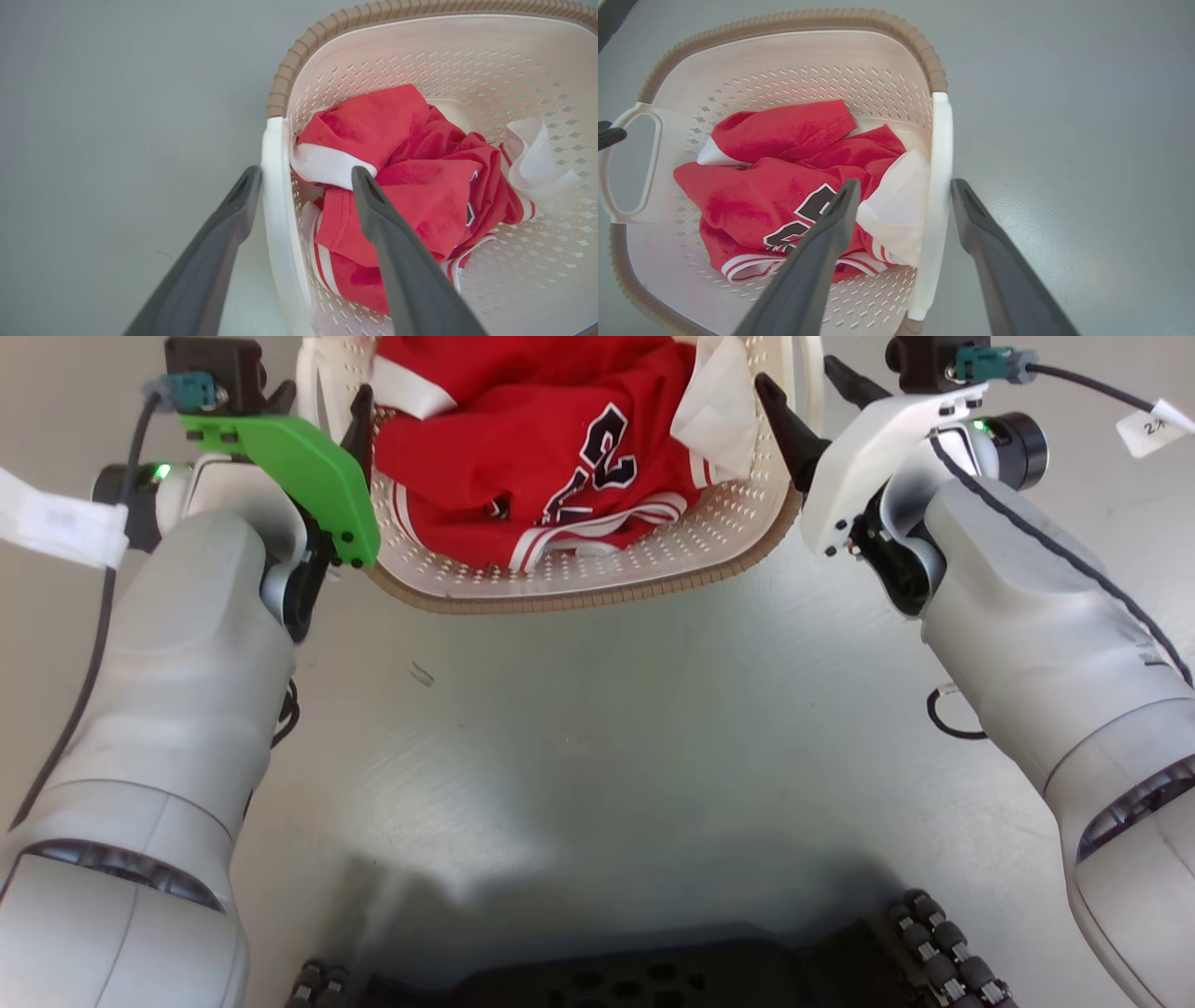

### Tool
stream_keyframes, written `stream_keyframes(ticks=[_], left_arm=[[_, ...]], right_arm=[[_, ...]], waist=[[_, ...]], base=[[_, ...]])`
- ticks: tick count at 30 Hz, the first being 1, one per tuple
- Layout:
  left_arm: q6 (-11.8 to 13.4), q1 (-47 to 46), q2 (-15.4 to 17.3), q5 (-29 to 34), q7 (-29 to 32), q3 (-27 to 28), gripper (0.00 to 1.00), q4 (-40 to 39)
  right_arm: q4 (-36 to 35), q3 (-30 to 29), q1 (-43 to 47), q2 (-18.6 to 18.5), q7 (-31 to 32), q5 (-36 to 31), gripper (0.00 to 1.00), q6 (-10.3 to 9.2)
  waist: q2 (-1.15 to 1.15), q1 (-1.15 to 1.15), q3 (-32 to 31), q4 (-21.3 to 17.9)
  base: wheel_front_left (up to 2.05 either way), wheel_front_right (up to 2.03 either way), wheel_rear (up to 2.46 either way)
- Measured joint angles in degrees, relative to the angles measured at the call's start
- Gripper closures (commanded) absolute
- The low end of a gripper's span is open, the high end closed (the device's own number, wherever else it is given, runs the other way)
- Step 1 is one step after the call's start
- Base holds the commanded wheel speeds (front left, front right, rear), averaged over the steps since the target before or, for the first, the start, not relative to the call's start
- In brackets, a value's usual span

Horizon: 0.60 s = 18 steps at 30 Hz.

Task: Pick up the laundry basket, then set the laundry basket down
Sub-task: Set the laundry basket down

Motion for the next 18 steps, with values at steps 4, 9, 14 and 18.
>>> stream_keyframes(ticks=[4, 9, 14, 18], left_arm=[[0.0, 0.9, -0.03, 0.0, -1.1, -0.74, 0.0, 0.02], [0.0, 2.25, -0.03, 0.01, -2.27, -1.22, 0.0, -0.08], [0.0, 3.78, -0.02, 0.01, -3.96, -1.78, 0.0, -0.11], [0.0, 4.19, 0.25, 0.1, -5.25, -1.97, 0.0, -0.1]], right_arm=[[-0.02, 0.53, 0.77, -0.02, -0.47, 0.3, 0.0, 0.0], [-0.13, 1.12, 1.82, -0.09, -0.56, 0.97, 0.0, 0.0], [-0.14, 1.47, 3.18, -0.21, -1.36, 1.35, 0.0, 0.01], [-0.21, 1.52, 3.49, -0.4, -2.1, 1.7, 0.0, 0.0]], waist=[[0.0, 0.0, -1.99, -0.01], [0.0, 0.0, -4.91, -0.16], [0.0, 0.0, -8.21, -0.42], [0.0, 0.0, -11.0, -0.66]], base=[[0.0, 0.0, 0.0], [0.0, 0.0, 0.0], [0.0, 0.0, 0.0], [0.0, 0.0, 0.0]])
